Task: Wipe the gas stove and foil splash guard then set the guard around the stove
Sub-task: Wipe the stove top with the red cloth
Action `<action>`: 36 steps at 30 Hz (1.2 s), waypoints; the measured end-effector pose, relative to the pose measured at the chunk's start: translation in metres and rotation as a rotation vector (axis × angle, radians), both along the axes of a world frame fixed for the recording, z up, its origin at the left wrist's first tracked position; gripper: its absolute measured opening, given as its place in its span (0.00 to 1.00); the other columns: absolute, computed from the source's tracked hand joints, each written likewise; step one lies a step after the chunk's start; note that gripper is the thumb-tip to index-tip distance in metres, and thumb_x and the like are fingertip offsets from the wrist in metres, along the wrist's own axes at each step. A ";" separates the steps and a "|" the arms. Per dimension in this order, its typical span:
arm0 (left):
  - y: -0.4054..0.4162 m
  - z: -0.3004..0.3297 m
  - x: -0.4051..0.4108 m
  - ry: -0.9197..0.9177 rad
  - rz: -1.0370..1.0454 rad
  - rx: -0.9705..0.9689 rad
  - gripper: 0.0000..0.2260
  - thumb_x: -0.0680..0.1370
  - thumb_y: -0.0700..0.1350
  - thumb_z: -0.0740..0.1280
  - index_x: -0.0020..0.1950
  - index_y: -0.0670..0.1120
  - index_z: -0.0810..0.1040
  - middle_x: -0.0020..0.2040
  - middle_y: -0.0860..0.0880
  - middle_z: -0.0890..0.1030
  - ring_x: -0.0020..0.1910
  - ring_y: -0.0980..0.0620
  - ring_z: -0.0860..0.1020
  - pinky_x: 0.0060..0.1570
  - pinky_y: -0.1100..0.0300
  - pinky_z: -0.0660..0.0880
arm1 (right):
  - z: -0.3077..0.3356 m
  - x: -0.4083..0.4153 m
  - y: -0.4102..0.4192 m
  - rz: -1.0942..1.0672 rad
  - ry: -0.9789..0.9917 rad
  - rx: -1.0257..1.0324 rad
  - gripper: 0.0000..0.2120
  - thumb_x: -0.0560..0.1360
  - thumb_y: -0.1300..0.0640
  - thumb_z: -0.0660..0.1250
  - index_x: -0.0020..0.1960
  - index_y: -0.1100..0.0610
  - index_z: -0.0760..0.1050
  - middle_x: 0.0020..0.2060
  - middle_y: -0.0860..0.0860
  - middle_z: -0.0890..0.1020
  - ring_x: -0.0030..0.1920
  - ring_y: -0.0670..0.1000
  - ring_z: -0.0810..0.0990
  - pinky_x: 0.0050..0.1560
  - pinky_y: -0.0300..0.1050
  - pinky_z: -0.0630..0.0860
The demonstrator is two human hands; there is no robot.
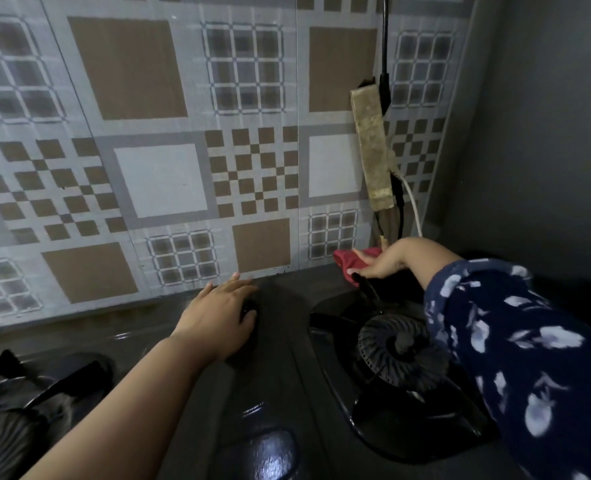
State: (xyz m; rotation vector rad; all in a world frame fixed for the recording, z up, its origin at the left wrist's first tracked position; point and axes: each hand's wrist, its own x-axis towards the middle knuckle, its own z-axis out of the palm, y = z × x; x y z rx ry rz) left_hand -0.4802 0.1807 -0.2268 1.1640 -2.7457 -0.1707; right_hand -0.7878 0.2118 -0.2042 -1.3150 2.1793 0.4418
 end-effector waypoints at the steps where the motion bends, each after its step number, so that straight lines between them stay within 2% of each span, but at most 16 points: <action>1: 0.001 0.002 0.001 -0.002 0.009 0.015 0.22 0.80 0.49 0.57 0.74 0.52 0.61 0.77 0.52 0.59 0.77 0.54 0.52 0.75 0.53 0.48 | 0.001 0.008 -0.004 0.005 -0.009 0.006 0.36 0.77 0.32 0.47 0.75 0.43 0.31 0.75 0.53 0.32 0.77 0.61 0.40 0.75 0.61 0.48; 6: 0.010 0.012 0.014 -0.032 0.043 0.039 0.22 0.80 0.48 0.58 0.75 0.52 0.60 0.77 0.50 0.58 0.76 0.52 0.56 0.75 0.52 0.52 | 0.008 0.032 -0.018 0.059 -0.030 0.070 0.39 0.74 0.29 0.50 0.75 0.40 0.33 0.77 0.52 0.37 0.77 0.60 0.43 0.73 0.64 0.50; 11: 0.007 0.017 0.040 -0.059 0.125 0.032 0.23 0.80 0.49 0.57 0.75 0.53 0.59 0.77 0.49 0.58 0.76 0.50 0.56 0.75 0.51 0.49 | 0.013 0.097 -0.036 0.192 -0.022 0.056 0.38 0.74 0.30 0.51 0.74 0.39 0.32 0.76 0.55 0.34 0.76 0.63 0.41 0.73 0.64 0.48; 18: -0.003 0.014 0.090 -0.147 0.260 0.065 0.24 0.79 0.50 0.58 0.75 0.49 0.60 0.76 0.49 0.61 0.76 0.51 0.56 0.74 0.47 0.52 | 0.000 0.184 -0.054 0.314 0.034 0.001 0.42 0.69 0.24 0.50 0.72 0.34 0.31 0.75 0.55 0.30 0.76 0.66 0.38 0.73 0.67 0.47; 24: -0.002 0.021 0.137 -0.126 0.356 0.087 0.20 0.78 0.51 0.57 0.70 0.50 0.68 0.71 0.48 0.69 0.70 0.47 0.68 0.69 0.50 0.63 | -0.016 0.262 -0.051 0.346 -0.028 -0.193 0.36 0.69 0.23 0.45 0.71 0.29 0.35 0.75 0.47 0.31 0.73 0.66 0.29 0.64 0.79 0.35; 28: 0.006 0.026 0.163 -0.047 0.390 0.093 0.19 0.79 0.57 0.56 0.67 0.52 0.71 0.68 0.48 0.73 0.68 0.47 0.70 0.67 0.51 0.66 | -0.025 0.309 -0.038 0.482 -0.071 -0.271 0.32 0.72 0.26 0.45 0.72 0.30 0.38 0.75 0.45 0.31 0.72 0.62 0.26 0.64 0.77 0.31; 30: 0.007 0.028 0.177 -0.028 0.421 0.057 0.21 0.79 0.57 0.55 0.68 0.51 0.70 0.69 0.47 0.73 0.67 0.46 0.70 0.66 0.51 0.65 | -0.029 0.311 -0.034 0.535 -0.087 -0.283 0.29 0.75 0.29 0.46 0.73 0.31 0.41 0.75 0.44 0.32 0.73 0.59 0.25 0.65 0.75 0.30; 36: -0.005 0.023 0.234 -0.026 0.519 0.023 0.25 0.79 0.58 0.55 0.73 0.50 0.63 0.74 0.48 0.66 0.71 0.46 0.66 0.71 0.45 0.61 | -0.028 0.304 -0.052 0.526 -0.082 -0.299 0.28 0.72 0.26 0.46 0.69 0.25 0.40 0.76 0.43 0.34 0.74 0.57 0.28 0.66 0.75 0.31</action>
